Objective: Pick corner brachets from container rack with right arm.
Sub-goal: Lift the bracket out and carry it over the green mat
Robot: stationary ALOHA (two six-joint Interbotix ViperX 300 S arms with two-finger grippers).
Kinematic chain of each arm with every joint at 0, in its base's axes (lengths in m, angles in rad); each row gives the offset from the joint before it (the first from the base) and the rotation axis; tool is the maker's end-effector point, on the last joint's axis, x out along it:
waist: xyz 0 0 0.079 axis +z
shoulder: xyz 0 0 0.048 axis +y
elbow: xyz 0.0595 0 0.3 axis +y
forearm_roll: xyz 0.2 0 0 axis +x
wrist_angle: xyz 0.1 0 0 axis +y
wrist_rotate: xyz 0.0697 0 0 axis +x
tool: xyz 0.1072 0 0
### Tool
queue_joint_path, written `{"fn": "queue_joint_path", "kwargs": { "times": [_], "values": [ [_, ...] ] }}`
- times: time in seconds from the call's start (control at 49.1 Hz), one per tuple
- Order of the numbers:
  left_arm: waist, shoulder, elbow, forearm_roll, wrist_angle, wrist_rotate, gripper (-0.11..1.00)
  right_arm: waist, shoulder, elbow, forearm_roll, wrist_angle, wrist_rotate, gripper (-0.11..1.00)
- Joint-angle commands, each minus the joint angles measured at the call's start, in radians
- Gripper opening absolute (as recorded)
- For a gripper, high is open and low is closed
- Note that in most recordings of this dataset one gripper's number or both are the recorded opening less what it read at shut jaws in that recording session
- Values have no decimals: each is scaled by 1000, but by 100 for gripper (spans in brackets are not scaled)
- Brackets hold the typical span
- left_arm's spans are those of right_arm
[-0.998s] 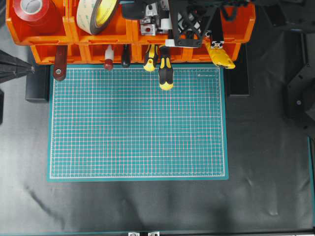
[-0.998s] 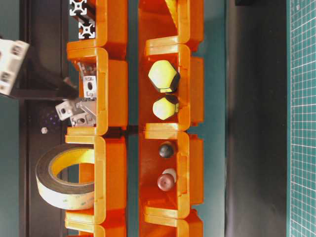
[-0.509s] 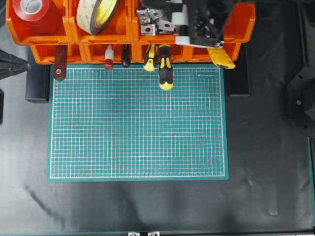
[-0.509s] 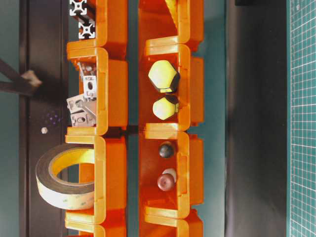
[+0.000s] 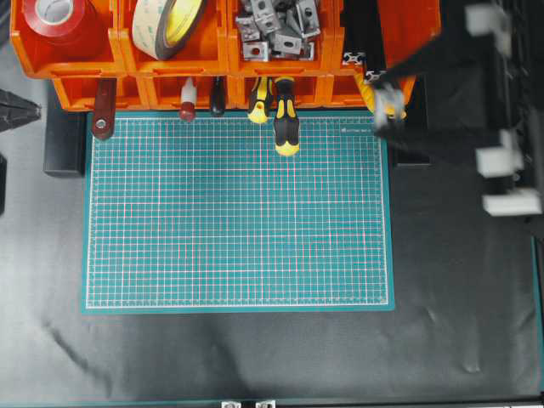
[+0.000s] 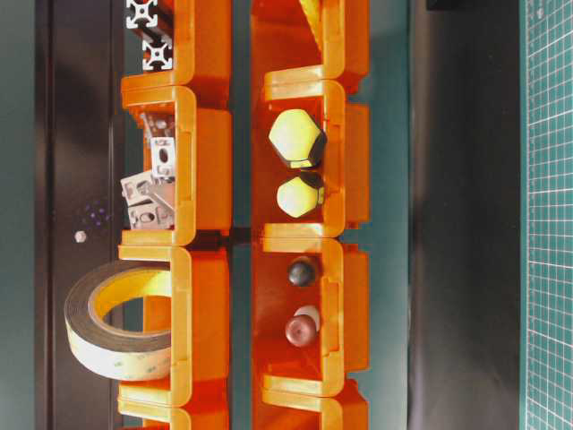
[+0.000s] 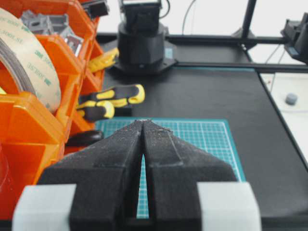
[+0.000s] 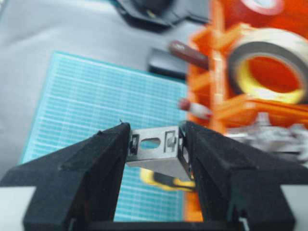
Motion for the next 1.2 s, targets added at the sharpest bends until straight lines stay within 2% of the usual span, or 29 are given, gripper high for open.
{"fn": "queue_joint_path", "kwargs": {
  "times": [0.0, 0.122, 0.224, 0.631, 0.815, 1.182],
  "values": [
    [2, -2, -34, 3, 8, -3, 0, 31, -55, 143, 3, -152, 60, 39],
    [0, -6, -35, 2, 17, -6, 0, 44, -44, 255, 2, -258, 176, 39],
    [-2, -6, -35, 3, 17, -8, 0, 58, 12, 288, 2, -302, 209, 39],
    [-3, -23, -40, 3, 17, -5, 0, 83, 407, 215, -2, -333, 198, 39],
    [-3, -23, -40, 2, 17, -5, 0, 83, 568, 176, -14, -396, 193, 39],
    [-3, -23, -40, 3, 17, -5, 0, 81, 641, 144, -23, -422, 195, 39]
  ]
}}
